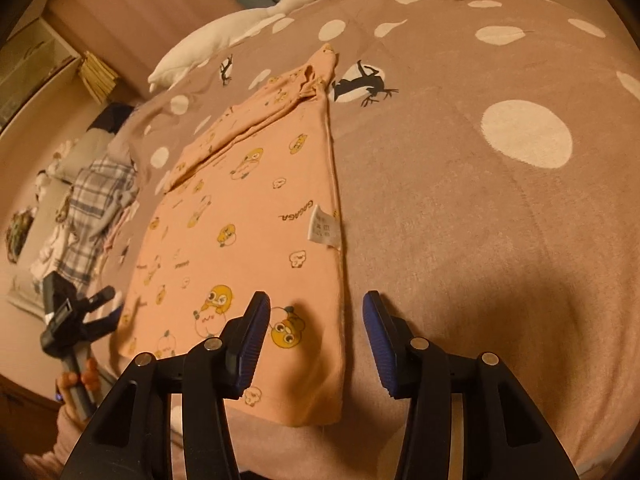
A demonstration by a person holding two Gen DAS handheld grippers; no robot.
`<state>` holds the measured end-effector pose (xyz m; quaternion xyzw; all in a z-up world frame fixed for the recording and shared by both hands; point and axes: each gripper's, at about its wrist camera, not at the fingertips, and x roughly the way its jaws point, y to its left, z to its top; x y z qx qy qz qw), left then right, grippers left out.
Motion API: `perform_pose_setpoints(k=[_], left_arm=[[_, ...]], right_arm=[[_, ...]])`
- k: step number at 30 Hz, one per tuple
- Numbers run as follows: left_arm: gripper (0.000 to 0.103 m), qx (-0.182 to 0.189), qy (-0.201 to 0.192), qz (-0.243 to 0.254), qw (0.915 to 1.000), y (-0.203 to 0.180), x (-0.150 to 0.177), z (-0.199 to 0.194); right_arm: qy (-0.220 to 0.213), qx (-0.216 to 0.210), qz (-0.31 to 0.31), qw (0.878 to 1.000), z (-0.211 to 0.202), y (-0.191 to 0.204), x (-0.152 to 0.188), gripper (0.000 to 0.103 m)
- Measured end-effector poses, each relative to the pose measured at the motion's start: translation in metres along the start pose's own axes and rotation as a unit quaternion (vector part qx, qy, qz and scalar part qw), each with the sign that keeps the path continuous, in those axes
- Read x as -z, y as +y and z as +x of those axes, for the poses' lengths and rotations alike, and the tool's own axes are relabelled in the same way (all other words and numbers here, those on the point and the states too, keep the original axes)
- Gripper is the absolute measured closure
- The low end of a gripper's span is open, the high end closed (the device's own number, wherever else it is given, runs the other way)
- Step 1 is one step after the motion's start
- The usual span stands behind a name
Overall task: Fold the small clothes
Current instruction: 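Grasp the shirt hem with the right tool while the left tool grips beside it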
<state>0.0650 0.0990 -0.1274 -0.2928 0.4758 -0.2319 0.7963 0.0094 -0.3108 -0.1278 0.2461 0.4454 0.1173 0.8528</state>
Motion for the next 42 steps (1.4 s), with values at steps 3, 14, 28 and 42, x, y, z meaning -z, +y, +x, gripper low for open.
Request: perform_pose_setpoints(k=[3,14,28,42], left_arm=[[0.021,0.011,0.007,-0.006,0.9999,-0.003,-0.013,0.01],[0.021,0.03,0.036,0.014,0.9988,-0.018,-0.021,0.03],[0.05,0.043,0.043,0.001,0.9981,-0.007,0.028,0.004],[0.078,0.023,0.036,-0.019,0.9989,-0.008,0.02,0.015]], right_arm=[[0.007,-0.018,0.002,1.0,0.008,-0.002,-0.008,0.055],[0.009,-0.045,0.018,0.999,0.038,0.002,-0.04,0.055],[0.047,-0.135,0.037,0.989,0.011,-0.017,0.002,0.055],[0.031,-0.124,0.039,0.991,0.023,-0.008,-0.002,0.069]])
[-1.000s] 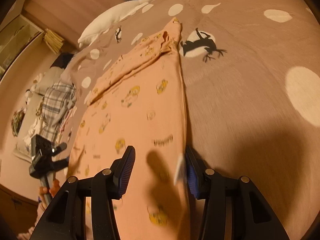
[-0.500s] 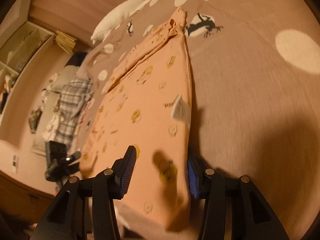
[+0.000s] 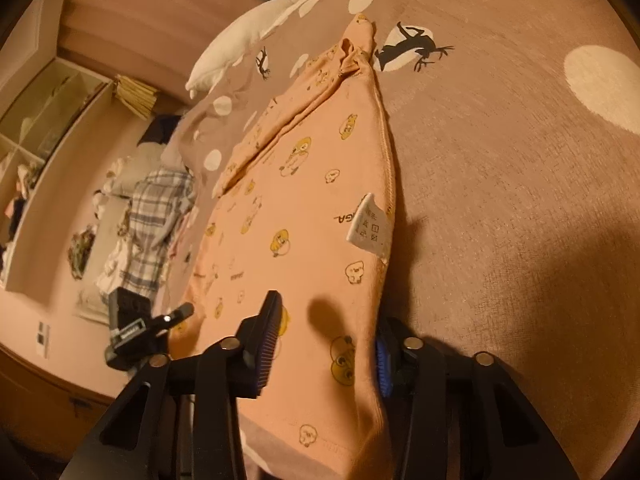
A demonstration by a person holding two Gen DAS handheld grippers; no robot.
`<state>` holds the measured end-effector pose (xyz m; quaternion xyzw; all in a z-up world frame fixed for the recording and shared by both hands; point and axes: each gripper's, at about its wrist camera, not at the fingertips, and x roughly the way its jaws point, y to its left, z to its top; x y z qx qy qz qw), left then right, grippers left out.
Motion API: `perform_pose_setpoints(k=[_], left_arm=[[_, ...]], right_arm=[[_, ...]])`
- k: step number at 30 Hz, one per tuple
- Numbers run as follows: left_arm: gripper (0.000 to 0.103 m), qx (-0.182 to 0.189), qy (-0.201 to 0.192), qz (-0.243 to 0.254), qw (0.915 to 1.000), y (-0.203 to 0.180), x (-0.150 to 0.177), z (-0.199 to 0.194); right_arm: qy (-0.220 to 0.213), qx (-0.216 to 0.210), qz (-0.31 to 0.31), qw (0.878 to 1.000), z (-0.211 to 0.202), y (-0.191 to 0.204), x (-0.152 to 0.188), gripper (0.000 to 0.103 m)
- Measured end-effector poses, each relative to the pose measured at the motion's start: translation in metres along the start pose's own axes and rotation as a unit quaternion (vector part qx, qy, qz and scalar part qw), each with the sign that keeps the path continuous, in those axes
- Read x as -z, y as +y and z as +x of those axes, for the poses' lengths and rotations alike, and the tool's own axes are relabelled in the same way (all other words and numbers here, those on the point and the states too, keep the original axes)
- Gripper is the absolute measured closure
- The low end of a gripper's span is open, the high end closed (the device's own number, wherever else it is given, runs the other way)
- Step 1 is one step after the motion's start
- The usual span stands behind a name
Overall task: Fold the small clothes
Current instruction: 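Grasp the shirt hem with the right tool while the left tool grips beside it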
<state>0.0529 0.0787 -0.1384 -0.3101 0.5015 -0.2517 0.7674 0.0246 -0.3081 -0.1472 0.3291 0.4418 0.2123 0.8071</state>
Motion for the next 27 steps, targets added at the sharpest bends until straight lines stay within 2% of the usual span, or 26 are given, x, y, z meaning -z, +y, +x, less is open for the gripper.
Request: perform_pose_setpoints(k=[2,5,11,15,19,27], left_arm=[[0.082,-0.002,0.004,-0.002,1.0,0.001,0.002,0.0],[0.085,0.008,0.01,-0.011,0.9999,0.004,0.006,-0.001],[0.085,0.021,0.019,-0.006,0.9996,0.002,0.011,-0.002],[0.085,0.047,0.019,-0.013,0.9986,0.003,0.009,-0.004],[0.094,0.071,0.011,-0.014,0.9973,-0.001,0.005,-0.008],[0.094,0.074,-0.015,0.025,0.9968,-0.022,0.0,-0.015]], right_arm=[[-0.001,0.007,0.006,1.0,0.0,-0.003,-0.001,0.078],[-0.005,0.013,0.024,1.0,-0.001,-0.008,-0.001,0.087],[-0.011,0.005,0.027,1.0,-0.003,-0.003,0.003,0.087],[-0.014,-0.013,0.024,1.0,-0.004,0.003,0.004,0.088],[-0.025,-0.03,0.029,0.999,-0.007,0.007,0.001,0.088],[-0.038,-0.041,0.011,0.998,-0.011,0.022,-0.003,0.088]])
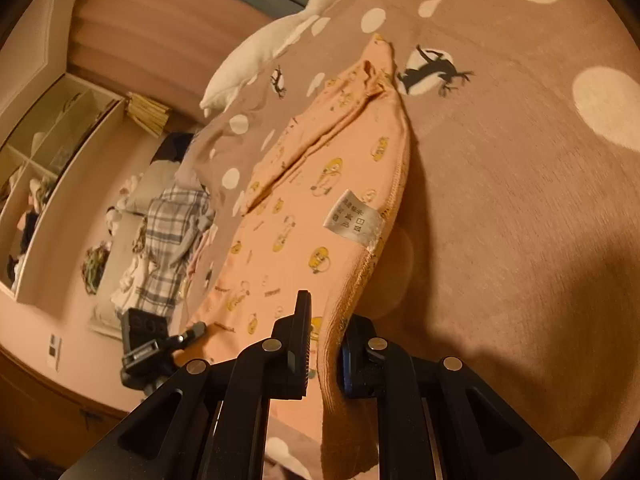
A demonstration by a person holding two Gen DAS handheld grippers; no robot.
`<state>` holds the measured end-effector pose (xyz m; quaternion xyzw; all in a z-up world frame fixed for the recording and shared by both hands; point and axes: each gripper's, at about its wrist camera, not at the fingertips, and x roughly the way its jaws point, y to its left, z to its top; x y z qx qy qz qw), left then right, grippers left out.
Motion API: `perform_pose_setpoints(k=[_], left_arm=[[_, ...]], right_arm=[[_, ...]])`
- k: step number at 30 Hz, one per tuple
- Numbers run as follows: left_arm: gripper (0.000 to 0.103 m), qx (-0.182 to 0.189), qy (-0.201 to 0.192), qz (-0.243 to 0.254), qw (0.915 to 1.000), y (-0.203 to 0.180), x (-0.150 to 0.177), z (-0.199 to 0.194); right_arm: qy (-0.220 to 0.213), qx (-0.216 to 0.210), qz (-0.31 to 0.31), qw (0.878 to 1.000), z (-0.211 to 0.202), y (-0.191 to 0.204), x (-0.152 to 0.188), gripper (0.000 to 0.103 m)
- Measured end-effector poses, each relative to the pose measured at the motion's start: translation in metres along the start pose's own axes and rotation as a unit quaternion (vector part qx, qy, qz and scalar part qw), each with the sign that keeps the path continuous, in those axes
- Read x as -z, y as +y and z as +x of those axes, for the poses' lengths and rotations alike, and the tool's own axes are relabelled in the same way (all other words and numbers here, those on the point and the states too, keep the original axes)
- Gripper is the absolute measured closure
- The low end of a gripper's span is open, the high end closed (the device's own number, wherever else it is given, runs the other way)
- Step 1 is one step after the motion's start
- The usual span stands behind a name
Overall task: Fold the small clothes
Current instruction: 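Grasp the shirt hem with the right tool while the left tool grips beside it, then lift the held hem with both tools and carry it toward the collar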
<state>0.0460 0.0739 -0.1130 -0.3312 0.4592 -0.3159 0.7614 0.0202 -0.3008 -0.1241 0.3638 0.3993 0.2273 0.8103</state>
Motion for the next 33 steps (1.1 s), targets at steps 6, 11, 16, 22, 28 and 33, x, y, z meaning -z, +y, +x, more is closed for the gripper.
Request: perform_pose_setpoints(k=[6,11,16,22,28,33], left_arm=[[0.094,0.006,0.002,0.009,0.9999,-0.006,-0.004,0.009],[0.094,0.01,0.003,0.014,0.9998,-0.007,-0.005,0.012],[0.094,0.017,0.002,0.021,0.9996,-0.011,-0.007,0.011],[0.094,0.022,0.0,0.026,0.9994,-0.017,-0.013,0.012],[0.094,0.024,-0.002,0.027,0.9993,-0.02,-0.021,0.013],[0.094,0.032,-0.006,0.023,0.9992,-0.018,-0.027,0.012]], right_arm=[[-0.006,-0.016,-0.013,1.0,0.003,0.01,-0.004,0.088],[-0.01,-0.024,-0.021,0.999,0.003,0.014,-0.008,0.088],[-0.014,-0.029,-0.021,0.999,0.003,0.012,-0.012,0.088],[-0.019,-0.037,-0.02,0.999,0.003,0.012,-0.019,0.088],[-0.027,-0.047,-0.029,0.998,0.002,0.019,-0.026,0.088],[-0.03,-0.05,-0.031,0.998,0.003,0.021,-0.033,0.088]])
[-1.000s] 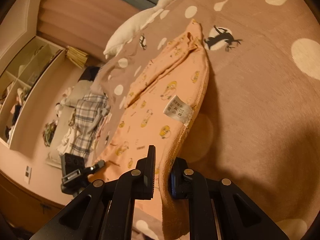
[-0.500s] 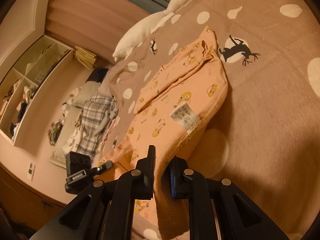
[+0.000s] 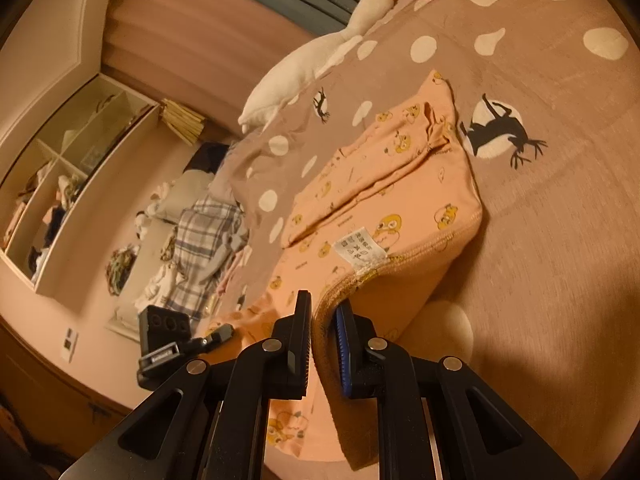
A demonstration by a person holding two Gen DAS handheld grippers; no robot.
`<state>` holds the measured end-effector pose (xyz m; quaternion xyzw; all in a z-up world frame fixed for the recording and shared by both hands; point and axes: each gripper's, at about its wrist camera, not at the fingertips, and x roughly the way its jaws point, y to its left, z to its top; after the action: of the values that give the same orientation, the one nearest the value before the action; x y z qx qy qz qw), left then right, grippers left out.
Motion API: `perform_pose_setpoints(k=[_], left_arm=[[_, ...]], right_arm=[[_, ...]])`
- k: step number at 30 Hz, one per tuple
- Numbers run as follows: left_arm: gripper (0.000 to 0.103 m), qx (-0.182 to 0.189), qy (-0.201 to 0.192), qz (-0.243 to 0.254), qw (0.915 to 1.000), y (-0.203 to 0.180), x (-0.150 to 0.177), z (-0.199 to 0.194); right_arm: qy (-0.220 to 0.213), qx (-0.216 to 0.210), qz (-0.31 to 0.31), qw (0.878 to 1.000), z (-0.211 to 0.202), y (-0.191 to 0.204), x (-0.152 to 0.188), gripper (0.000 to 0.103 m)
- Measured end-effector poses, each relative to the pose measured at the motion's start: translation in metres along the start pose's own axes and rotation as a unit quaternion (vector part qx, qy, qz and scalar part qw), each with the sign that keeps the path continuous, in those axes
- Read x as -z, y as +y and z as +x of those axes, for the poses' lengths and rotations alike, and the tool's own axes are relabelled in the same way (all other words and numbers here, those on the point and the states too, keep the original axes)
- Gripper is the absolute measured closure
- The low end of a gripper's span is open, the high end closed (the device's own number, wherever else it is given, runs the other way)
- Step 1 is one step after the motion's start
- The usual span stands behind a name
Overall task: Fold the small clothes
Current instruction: 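Lift the held hem with both tools and carry it toward the collar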
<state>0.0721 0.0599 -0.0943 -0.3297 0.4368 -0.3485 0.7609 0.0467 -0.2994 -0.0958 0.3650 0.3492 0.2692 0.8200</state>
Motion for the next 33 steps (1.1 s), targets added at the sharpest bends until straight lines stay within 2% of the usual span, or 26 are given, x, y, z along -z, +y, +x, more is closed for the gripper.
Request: perform_pose_setpoints(k=[17,25,33], left_arm=[[0.094,0.023,0.001,-0.004,0.9997,-0.005,-0.03,0.014],[0.094,0.043,-0.005,-0.027,0.9987,0.005,-0.058,0.025],[0.094,0.046,-0.011,-0.051,0.9976,0.02,-0.091,0.035]], right_arm=[[-0.023,0.003,-0.013,1.0,-0.001,0.008,-0.027,0.088],[-0.036,0.016,-0.017,0.999,0.005,0.008,-0.052,0.088],[-0.027,0.023,-0.025,0.999,0.027,0.003,-0.081,0.088]])
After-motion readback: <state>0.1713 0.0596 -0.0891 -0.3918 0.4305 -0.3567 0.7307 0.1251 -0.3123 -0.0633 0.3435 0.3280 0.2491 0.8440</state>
